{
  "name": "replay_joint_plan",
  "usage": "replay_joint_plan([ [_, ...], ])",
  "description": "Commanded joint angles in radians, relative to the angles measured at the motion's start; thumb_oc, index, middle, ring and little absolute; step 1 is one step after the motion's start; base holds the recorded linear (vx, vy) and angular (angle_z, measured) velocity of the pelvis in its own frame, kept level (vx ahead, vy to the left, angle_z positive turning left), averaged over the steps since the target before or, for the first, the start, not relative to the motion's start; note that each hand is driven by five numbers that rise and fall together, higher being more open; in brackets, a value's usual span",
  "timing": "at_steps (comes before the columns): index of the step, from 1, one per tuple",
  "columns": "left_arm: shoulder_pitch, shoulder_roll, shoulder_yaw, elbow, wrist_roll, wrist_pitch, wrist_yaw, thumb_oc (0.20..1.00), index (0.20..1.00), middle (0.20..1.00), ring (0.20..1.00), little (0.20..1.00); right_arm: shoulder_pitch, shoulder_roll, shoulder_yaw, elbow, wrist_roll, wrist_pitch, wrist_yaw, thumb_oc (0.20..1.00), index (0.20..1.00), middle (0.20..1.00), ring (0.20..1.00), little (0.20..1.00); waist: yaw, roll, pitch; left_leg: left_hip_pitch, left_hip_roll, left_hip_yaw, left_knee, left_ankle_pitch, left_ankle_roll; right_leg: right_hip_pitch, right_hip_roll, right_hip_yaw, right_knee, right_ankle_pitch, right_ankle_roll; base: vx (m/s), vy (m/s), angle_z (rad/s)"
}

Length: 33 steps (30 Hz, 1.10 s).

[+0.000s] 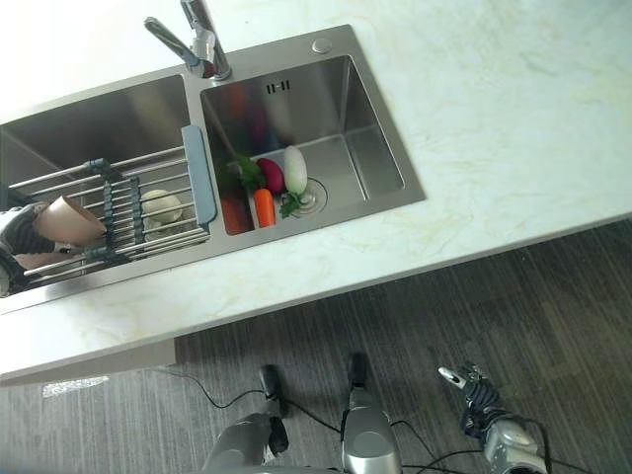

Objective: Place the dishes in the dishwasher.

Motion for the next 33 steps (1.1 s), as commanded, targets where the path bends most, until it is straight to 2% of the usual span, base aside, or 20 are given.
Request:
replay_joint_plan([
  [1, -0.042, -0.063, 0.050, -0.128, -0.040, -0.055, 0.185, 0.200, 0.200, 0.200, 0.200, 0.200, 0.045, -0.009, -0.019, 0.000, 0.006, -0.046, -0.029, 1.000, 1.000, 1.000, 1.000, 1.000, 0.002, 0.015, -0.037, 0.073, -0.013, -0.016, 0.001, -0.133, -0.018, -0.054, -0.065, -0.065, 0.037, -0.030, 0.091, 0.05, -0.055, 0.17],
  [5, -0.013, -0.057, 0.092, -0.253, -0.036, -0.064, 0.300, 0.200, 0.200, 0.200, 0.200, 0.200, 0.062, 0.010, -0.023, 0.002, 0.006, -0.052, -0.039, 1.000, 1.000, 1.000, 1.000, 1.000, 0.014, 0.015, -0.042, 0.076, -0.015, -0.034, 0.001, -0.136, -0.019, -0.042, -0.061, -0.064, 0.036, -0.037, 0.086, 0.04, -0.062, 0.12],
  [6, 0.009, -0.047, 0.132, -0.339, -0.001, -0.082, 0.368, 0.200, 0.200, 0.200, 0.200, 0.200, 0.076, 0.024, -0.027, 0.000, 0.011, -0.060, -0.042, 1.000, 1.000, 1.000, 1.000, 1.000, 0.023, 0.014, -0.048, 0.078, -0.015, -0.045, 0.001, -0.137, -0.020, -0.034, -0.058, -0.066, 0.036, -0.042, 0.083, 0.06, -0.117, -0.01],
  [9, 0.052, -0.039, 0.193, -0.434, 0.083, -0.141, 0.516, 0.200, 0.200, 0.200, 0.200, 0.200, 0.094, 0.043, -0.032, -0.005, 0.014, -0.064, -0.047, 1.000, 1.000, 1.000, 1.000, 1.000, 0.031, 0.014, -0.059, 0.086, -0.014, -0.057, 0.001, -0.140, -0.024, -0.021, -0.055, -0.074, 0.036, -0.050, 0.078, 0.05, -0.094, 0.12],
  [13, 0.132, -0.071, 0.259, -0.563, 0.263, -0.153, 0.679, 0.200, 0.200, 0.200, 0.200, 0.200, 0.109, 0.068, -0.036, 0.033, 0.001, -0.069, -0.044, 1.000, 1.000, 1.000, 1.000, 1.000, 0.043, 0.022, -0.100, 0.105, -0.007, -0.077, 0.002, -0.142, -0.034, 0.011, -0.043, -0.077, 0.033, -0.071, 0.060, 0.09, -0.116, 0.21],
  [15, 0.145, -0.070, 0.263, -0.604, 0.282, -0.153, 0.736, 0.200, 0.200, 0.200, 0.200, 0.200, 0.107, 0.072, -0.032, 0.046, -0.001, -0.061, -0.050, 1.000, 1.000, 1.000, 1.000, 1.000, 0.047, 0.029, -0.119, 0.115, -0.003, -0.085, 0.005, -0.142, -0.039, 0.030, -0.036, -0.078, 0.033, -0.086, 0.049, 0.07, -0.119, 0.22],
  [20, 0.186, -0.098, 0.293, -0.654, 0.257, -0.178, 0.764, 0.200, 0.200, 0.200, 0.200, 0.200, 0.117, 0.088, -0.038, 0.066, 0.001, -0.053, -0.058, 1.000, 1.000, 1.000, 1.000, 1.000, 0.052, 0.033, -0.151, 0.122, 0.000, -0.106, 0.009, -0.134, -0.045, 0.054, -0.022, -0.065, 0.031, -0.103, 0.031, 0.05, -0.112, 0.06],
  [27, 0.314, -0.208, 0.358, -0.738, 0.238, -0.175, 0.720, 0.200, 0.200, 0.200, 0.200, 0.200, 0.111, 0.111, -0.078, 0.112, 0.051, -0.036, -0.082, 1.000, 1.000, 1.000, 1.000, 1.000, 0.091, 0.040, -0.195, 0.123, 0.006, -0.128, 0.011, -0.113, -0.063, 0.122, -0.019, -0.095, 0.008, -0.120, 0.021, -0.01, -0.122, 0.17],
  [29, 0.388, -0.253, 0.397, -0.730, 0.207, -0.182, 0.726, 0.200, 0.200, 0.200, 0.200, 0.200, 0.093, 0.129, -0.095, 0.132, 0.120, 0.004, -0.065, 1.000, 1.000, 1.000, 1.000, 1.000, 0.118, 0.046, -0.208, 0.131, 0.006, -0.146, 0.017, -0.113, -0.068, 0.153, -0.017, -0.104, 0.007, -0.137, 0.011, 0.05, -0.153, 0.08],
  [31, 0.448, -0.288, 0.437, -0.721, 0.202, -0.199, 0.736, 0.200, 0.200, 0.200, 0.200, 0.200, 0.079, 0.142, -0.105, 0.133, 0.125, 0.038, -0.050, 1.000, 1.000, 1.000, 1.000, 1.000, 0.135, 0.046, -0.212, 0.133, 0.008, -0.156, 0.047, -0.122, -0.072, 0.170, -0.020, -0.110, 0.008, -0.145, 0.003, 0.07, -0.095, 0.10],
  [32, 0.493, -0.325, 0.467, -0.713, 0.211, -0.227, 0.748, 0.200, 0.200, 0.200, 0.200, 0.200, 0.068, 0.151, -0.100, 0.126, 0.095, 0.060, -0.047, 1.000, 1.000, 1.000, 1.000, 1.000, 0.149, 0.041, -0.204, 0.117, -0.006, -0.162, 0.138, -0.141, -0.069, 0.181, -0.022, -0.111, 0.013, -0.151, -0.010, 0.04, -0.082, 0.16],
  [33, 0.502, -0.337, 0.476, -0.715, 0.215, -0.239, 0.744, 0.200, 0.200, 0.200, 0.200, 0.200, 0.064, 0.153, -0.101, 0.127, 0.086, 0.065, -0.051, 1.000, 1.000, 1.000, 1.000, 1.000, 0.147, 0.036, -0.197, 0.099, -0.014, -0.138, 0.217, -0.148, -0.067, 0.184, -0.025, -0.117, 0.021, -0.154, -0.017, 0.02, -0.088, 0.19],
])
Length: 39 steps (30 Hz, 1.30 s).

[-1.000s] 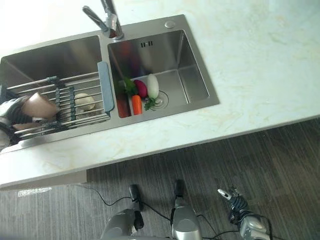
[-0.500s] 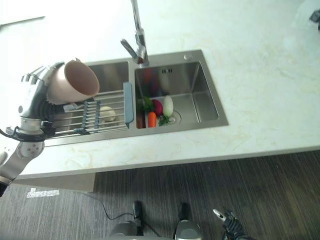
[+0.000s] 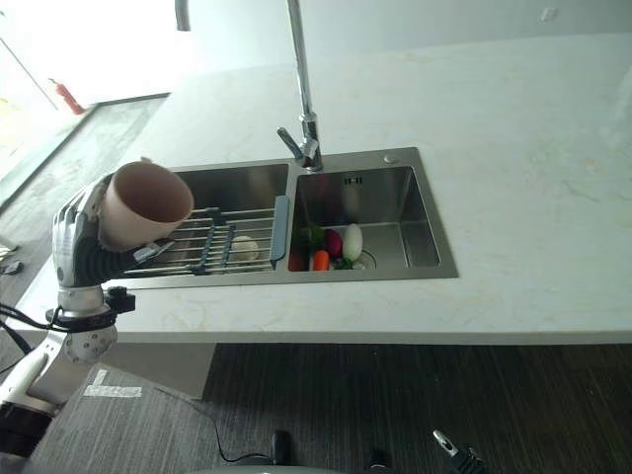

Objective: Place the dishes in the dishwasher.

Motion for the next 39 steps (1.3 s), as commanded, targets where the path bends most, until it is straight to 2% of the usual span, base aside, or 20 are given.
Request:
replay_joint_plan([
  [1, -0.084, 0.025, 0.114, -0.005, -0.026, -0.065, 0.033, 0.200, 0.200, 0.200, 0.200, 0.200, -0.058, 0.037, -0.018, -0.023, -0.022, 0.029, 0.010, 1.000, 1.000, 1.000, 1.000, 1.000, 0.003, -0.097, 0.065, 0.003, -0.071, 0.074, 0.282, -0.194, -0.024, 0.010, -0.100, 0.023, 0.027, -0.048, 0.036, -0.03, -0.073, 0.24],
  [2, -0.087, 0.019, 0.118, -0.008, -0.024, -0.081, 0.029, 0.200, 0.200, 0.200, 0.200, 0.200, -0.065, 0.037, -0.016, -0.019, -0.019, 0.030, -0.005, 1.000, 1.000, 1.000, 1.000, 1.000, 0.003, -0.103, 0.076, -0.022, -0.092, 0.106, 0.351, -0.218, -0.015, 0.018, -0.105, 0.006, 0.033, -0.048, 0.036, -0.05, -0.029, 1.23],
  [3, -0.084, 0.024, 0.136, -0.015, -0.033, -0.085, 0.024, 0.200, 0.200, 0.200, 0.200, 0.200, -0.080, 0.037, -0.007, -0.015, -0.021, 0.039, -0.026, 1.000, 1.000, 1.000, 1.000, 1.000, 0.008, -0.101, 0.087, -0.032, -0.112, 0.151, 0.328, -0.238, -0.004, 0.027, -0.103, -0.021, 0.056, -0.055, 0.044, -0.05, 0.017, 1.68],
  [5, -0.080, 0.028, 0.146, 0.012, -0.041, -0.099, 0.044, 0.200, 0.200, 0.200, 0.200, 0.200, -0.093, 0.032, -0.010, 0.013, -0.033, 0.041, -0.030, 1.000, 1.000, 1.000, 1.000, 1.000, 0.000, -0.099, 0.083, 0.013, -0.094, 0.201, 0.260, -0.273, 0.009, 0.042, -0.094, -0.023, 0.080, -0.086, 0.047, 0.06, 0.095, 1.22],
  [6, -0.076, 0.038, 0.147, 0.030, -0.051, -0.093, 0.062, 0.200, 0.200, 0.200, 0.200, 0.200, -0.103, 0.026, -0.013, 0.024, -0.049, 0.049, -0.038, 1.000, 1.000, 1.000, 1.000, 1.000, 0.011, -0.101, 0.087, 0.017, -0.126, 0.160, 0.244, -0.265, 0.029, 0.037, -0.093, -0.019, 0.101, -0.082, 0.043, 0.07, 0.108, 0.65],
  [12, -0.050, 0.043, 0.196, -0.028, -0.047, -0.082, -0.008, 0.200, 0.200, 0.200, 0.200, 0.200, -0.103, 0.055, -0.007, 0.023, -0.154, 0.042, -0.046, 1.000, 1.000, 1.000, 1.000, 1.000, 0.033, -0.100, 0.071, 0.101, -0.159, 0.070, 0.124, -0.248, 0.074, 0.006, -0.050, -0.001, 0.278, -0.163, 0.033, 0.04, 0.027, 0.45],
  [13, -0.056, 0.054, 0.202, -0.041, -0.049, -0.084, -0.028, 0.200, 0.200, 0.200, 0.200, 0.200, -0.100, 0.061, 0.004, 0.020, -0.159, 0.026, -0.046, 1.000, 1.000, 1.000, 1.000, 1.000, 0.033, -0.102, 0.076, 0.109, -0.169, 0.045, 0.112, -0.252, 0.091, -0.028, -0.049, 0.020, 0.386, -0.151, 0.047, -0.09, -0.061, 0.80],
  [14, -0.087, 0.089, 0.181, -0.027, -0.049, -0.095, -0.039, 0.200, 0.200, 0.200, 0.200, 0.200, -0.096, 0.074, 0.004, 0.025, -0.115, 0.018, -0.045, 1.000, 1.000, 1.000, 1.000, 1.000, 0.009, -0.106, 0.081, 0.116, -0.180, -0.021, 0.102, -0.253, 0.119, -0.123, -0.054, 0.131, 0.557, -0.108, 0.083, -0.14, -0.143, 1.09],
  [15, -0.110, 0.103, 0.156, -0.015, -0.048, -0.096, -0.036, 0.200, 0.200, 0.200, 0.200, 0.200, -0.092, 0.081, 0.000, 0.037, -0.107, 0.009, -0.041, 1.000, 1.000, 1.000, 1.000, 1.000, -0.008, -0.105, 0.082, 0.120, -0.181, -0.064, 0.100, -0.250, 0.124, -0.137, -0.036, 0.208, 0.565, -0.101, 0.082, -0.16, -0.218, 1.51],
  [19, -0.214, 0.127, 0.058, 0.020, -0.047, -0.090, -0.030, 0.200, 0.200, 0.200, 0.200, 0.200, -0.083, 0.091, 0.011, 0.056, -0.081, 0.000, -0.052, 1.000, 1.000, 1.000, 1.000, 1.000, -0.051, -0.098, 0.063, 0.120, -0.175, -0.161, 0.061, -0.216, 0.127, -0.100, 0.011, 0.364, 0.440, -0.105, 0.057, -0.09, -0.213, 1.76],
  [22, -0.221, 0.137, 0.053, 0.013, -0.056, -0.068, -0.047, 0.200, 0.200, 0.200, 0.200, 0.200, -0.099, 0.081, 0.018, 0.058, -0.078, 0.035, -0.048, 1.000, 1.000, 1.000, 1.000, 1.000, -0.029, -0.106, 0.058, 0.093, -0.155, -0.168, 0.051, -0.167, 0.086, -0.025, 0.022, 0.306, 0.266, -0.137, 0.023, -0.16, -0.231, 1.28],
  [24, -0.202, 0.137, 0.053, 0.004, -0.056, -0.068, -0.049, 0.200, 0.200, 0.200, 0.200, 0.200, -0.106, 0.067, 0.027, 0.055, -0.093, 0.053, -0.048, 1.000, 1.000, 1.000, 1.000, 1.000, -0.017, -0.117, 0.070, 0.015, -0.136, -0.146, 0.061, -0.130, 0.052, 0.029, 0.042, 0.339, 0.205, -0.152, 0.011, -0.13, -0.146, 0.74],
  [26, -0.191, 0.130, 0.053, -0.005, -0.060, -0.072, -0.056, 0.200, 0.200, 0.200, 0.200, 0.200, -0.112, 0.060, 0.037, 0.047, -0.104, 0.062, -0.061, 1.000, 1.000, 1.000, 1.000, 1.000, -0.001, -0.121, 0.082, -0.038, -0.125, -0.132, 0.063, -0.099, 0.029, 0.060, 0.040, 0.326, 0.174, -0.155, 0.002, -0.18, -0.092, 0.30],
  [28, -0.185, 0.118, 0.046, -0.008, -0.065, -0.092, -0.076, 0.200, 0.200, 0.200, 0.200, 0.200, -0.104, 0.055, 0.040, 0.049, -0.106, 0.058, -0.071, 1.000, 1.000, 1.000, 1.000, 1.000, -0.005, -0.120, 0.091, -0.077, -0.124, -0.116, 0.079, -0.092, 0.025, 0.068, 0.047, 0.340, 0.148, -0.145, -0.005, -0.24, -0.064, 0.26],
  [30, -0.198, 0.110, 0.026, 0.010, -0.045, -0.108, -0.071, 0.200, 0.200, 0.200, 0.200, 0.200, -0.102, 0.048, 0.037, 0.063, -0.126, 0.067, -0.072, 1.000, 1.000, 1.000, 1.000, 1.000, -0.011, -0.129, 0.090, -0.088, -0.144, -0.089, 0.172, -0.147, 0.044, 0.056, 0.024, 0.311, 0.135, -0.129, -0.005, -0.35, 0.001, 0.60],
  [31, -0.212, 0.103, 0.008, -0.021, -0.015, -0.077, -0.083, 0.200, 0.200, 0.200, 0.200, 0.200, -0.106, 0.040, 0.027, 0.083, -0.150, 0.081, -0.066, 1.000, 1.000, 1.000, 1.000, 1.000, -0.025, -0.146, 0.076, -0.043, -0.160, -0.039, 0.258, -0.246, 0.075, 0.024, -0.013, 0.269, 0.125, -0.096, 0.008, -0.34, 0.045, 0.45],
  [34, -0.210, 0.108, 0.010, -0.055, -0.015, -0.056, -0.107, 0.200, 0.200, 0.200, 0.200, 0.200, -0.103, 0.038, 0.020, 0.097, -0.167, 0.085, -0.064, 1.000, 1.000, 1.000, 1.000, 1.000, -0.036, -0.146, 0.058, 0.017, -0.148, -0.007, 0.268, -0.290, 0.077, 0.005, -0.032, 0.235, 0.125, -0.085, 0.018, -0.18, 0.085, 0.68],
  [36, -0.226, 0.131, 0.004, -0.072, -0.041, -0.049, -0.136, 0.200, 0.200, 0.200, 0.200, 0.200, -0.098, 0.033, 0.003, 0.115, -0.142, 0.078, -0.071, 1.000, 1.000, 1.000, 1.000, 1.000, -0.049, -0.135, 0.029, 0.077, -0.101, 0.045, 0.236, -0.278, 0.049, 0.002, -0.046, 0.173, 0.096, -0.069, 0.025, -0.19, 0.250, 1.01],
  [37, -0.259, 0.135, -0.023, -0.069, -0.055, -0.049, -0.142, 0.200, 0.200, 0.200, 0.200, 0.200, -0.091, 0.027, -0.019, 0.119, -0.119, 0.066, -0.067, 1.000, 1.000, 1.000, 1.000, 1.000, -0.072, -0.122, 0.015, 0.111, -0.047, 0.099, 0.185, -0.225, 0.016, 0.012, -0.053, 0.134, 0.075, -0.058, 0.028, -0.21, 0.342, 1.80],
  [39, -0.292, 0.128, -0.048, -0.063, -0.064, -0.067, -0.154, 0.200, 0.200, 0.200, 0.200, 0.200, -0.079, 0.021, -0.036, 0.116, -0.103, 0.049, -0.066, 1.000, 1.000, 1.000, 1.000, 1.000, -0.093, -0.114, 0.015, 0.132, -0.003, 0.156, 0.169, -0.196, -0.006, 0.022, -0.066, 0.104, 0.076, -0.059, 0.032, -0.17, 0.348, 1.89],
])
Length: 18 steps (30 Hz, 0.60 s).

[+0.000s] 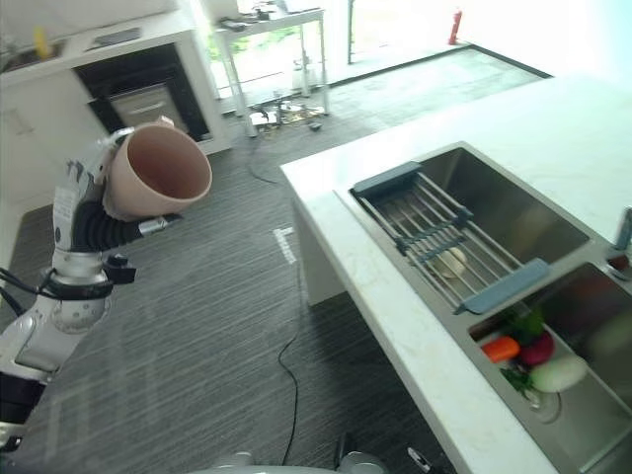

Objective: Place the dishes in the dishwasher.

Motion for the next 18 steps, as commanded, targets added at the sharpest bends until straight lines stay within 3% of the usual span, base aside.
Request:
replay_joint_plan([
  [1, -0.022, 0.021, 0.015, -0.002, -0.050, -0.022, -0.004, 0.200, 0.200, 0.200, 0.200, 0.200, -0.036, -0.022, -0.034, 0.022, 0.042, -0.048, 0.000, 1.000, 1.000, 1.000, 1.000, 1.000, -0.030, 0.009, -0.054, -0.030, -0.012, 0.017, -0.031, 0.053, 0.045, 0.040, -0.023, 0.131, 0.077, -0.110, 0.108, -0.16, 0.443, 1.84],
  [4, -0.047, 0.043, -0.006, 0.039, -0.055, -0.040, -0.012, 0.200, 0.200, 0.200, 0.200, 0.200, -0.035, -0.027, -0.040, 0.000, 0.052, -0.058, -0.011, 1.000, 1.000, 1.000, 1.000, 1.000, -0.034, 0.024, -0.052, -0.006, -0.063, -0.015, -0.101, 0.016, 0.067, 0.024, -0.063, 0.124, 0.120, -0.106, 0.151, -0.11, 0.394, 1.52],
  [9, -0.022, 0.102, 0.036, 0.002, -0.059, -0.003, -0.064, 0.200, 0.200, 0.200, 0.200, 0.200, -0.025, 0.018, -0.037, -0.009, 0.020, -0.049, -0.001, 1.000, 1.000, 1.000, 1.000, 1.000, -0.016, 0.020, -0.049, 0.040, -0.127, -0.017, -0.174, -0.019, 0.133, -0.024, -0.110, 0.121, 0.171, -0.053, 0.223, -0.14, 0.232, -0.06],
  [11, -0.062, 0.101, 0.002, 0.023, -0.055, -0.023, -0.066, 0.200, 0.200, 0.200, 0.200, 0.200, -0.007, 0.037, -0.031, -0.011, 0.063, -0.058, 0.002, 1.000, 1.000, 1.000, 1.000, 1.000, -0.046, 0.028, -0.049, 0.020, -0.134, -0.082, -0.178, -0.005, 0.155, -0.052, -0.063, 0.285, 0.231, -0.074, 0.203, -0.10, 0.013, 0.26],
  [14, -0.098, 0.098, -0.027, 0.040, -0.057, 0.000, -0.059, 0.200, 0.200, 0.200, 0.200, 0.200, 0.009, 0.041, -0.050, 0.001, 0.110, -0.026, 0.087, 1.000, 1.000, 1.000, 1.000, 1.000, -0.040, 0.006, -0.062, 0.006, -0.116, -0.082, -0.178, 0.008, 0.131, -0.009, -0.077, 0.245, 0.121, -0.051, 0.206, 0.00, -0.133, 1.29],
  [18, -0.084, 0.110, -0.005, 0.022, -0.063, -0.006, -0.086, 0.200, 0.200, 0.200, 0.200, 0.200, 0.008, 0.021, -0.043, 0.003, 0.103, -0.010, 0.157, 1.000, 1.000, 1.000, 1.000, 1.000, -0.032, -0.002, -0.078, 0.012, -0.097, -0.071, -0.178, 0.012, 0.112, 0.028, -0.078, 0.227, 0.048, -0.030, 0.209, 0.03, -0.104, -0.02],
])
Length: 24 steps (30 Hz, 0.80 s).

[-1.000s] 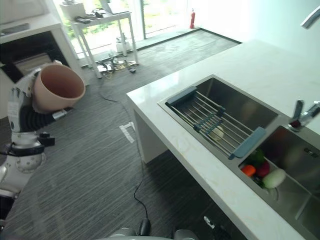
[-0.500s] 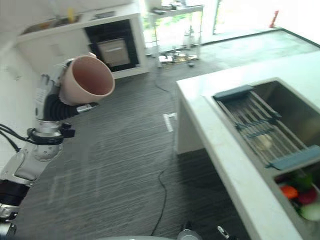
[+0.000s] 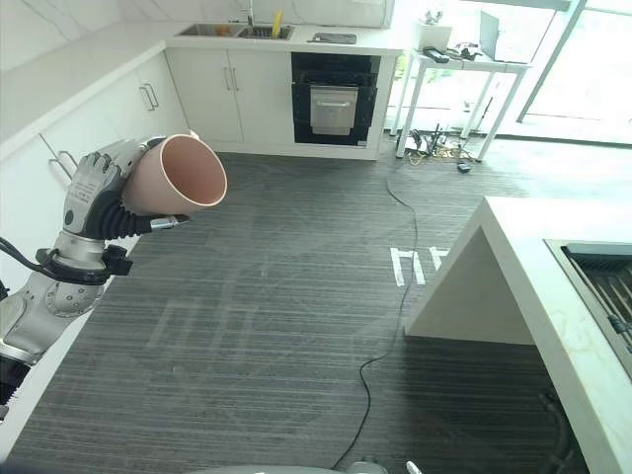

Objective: Place the dishes in the dishwasher.

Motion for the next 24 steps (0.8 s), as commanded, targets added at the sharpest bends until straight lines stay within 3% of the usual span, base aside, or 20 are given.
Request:
replay_joint_plan([
  [1, -0.060, -0.007, 0.094, -0.055, -0.058, -0.015, 0.003, 0.200, 0.200, 0.200, 0.200, 0.200, -0.047, -0.051, -0.003, 0.005, 0.014, 0.016, 0.053, 1.000, 1.000, 1.000, 1.000, 1.000, -0.029, 0.032, -0.004, -0.037, 0.070, -0.025, -0.003, -0.036, -0.029, 0.030, 0.045, -0.026, 0.022, -0.065, 0.000, 0.03, -0.072, -0.15],
  [10, -0.041, -0.021, 0.105, -0.065, -0.035, 0.011, 0.001, 0.200, 0.200, 0.200, 0.200, 0.200, -0.049, -0.056, 0.026, 0.037, -0.064, 0.051, 0.077, 1.000, 1.000, 1.000, 1.000, 1.000, -0.022, 0.028, -0.020, -0.040, 0.084, -0.019, -0.003, -0.031, -0.040, 0.046, 0.049, -0.032, 0.005, -0.071, -0.005, 0.02, -0.017, -0.04],
  [16, -0.039, -0.009, 0.110, -0.065, -0.044, 0.011, -0.012, 0.200, 0.200, 0.200, 0.200, 0.200, -0.042, -0.052, 0.047, 0.031, -0.056, 0.051, 0.152, 1.000, 1.000, 1.000, 1.000, 1.000, -0.021, 0.027, -0.024, -0.037, 0.080, -0.028, -0.003, -0.036, -0.036, 0.054, 0.046, -0.030, 0.005, -0.078, -0.003, 0.01, 0.010, 0.02],
  [17, -0.100, -0.066, -0.042, 0.001, -0.109, 0.040, -0.211, 0.200, 0.200, 0.200, 0.200, 0.200, -0.118, -0.120, 0.104, -0.138, 0.012, -0.054, 0.133, 1.000, 1.000, 1.000, 1.000, 1.000, -0.022, 0.041, 0.002, -0.115, 0.062, -0.041, -0.003, 0.013, -0.045, 0.055, 0.093, -0.013, 0.012, -0.107, -0.037, 0.00, 0.000, 0.00],
  [24, -0.108, -0.053, -0.033, 0.052, -0.106, 0.034, -0.171, 0.200, 0.200, 0.200, 0.200, 0.200, -0.095, -0.084, 0.134, -0.120, 0.014, -0.077, 0.141, 1.000, 1.000, 1.000, 1.000, 1.000, -0.031, 0.049, -0.022, -0.094, 0.047, -0.077, 0.001, 0.001, -0.029, 0.050, 0.112, 0.034, 0.026, -0.126, -0.051, 0.00, 0.003, 0.01],
])
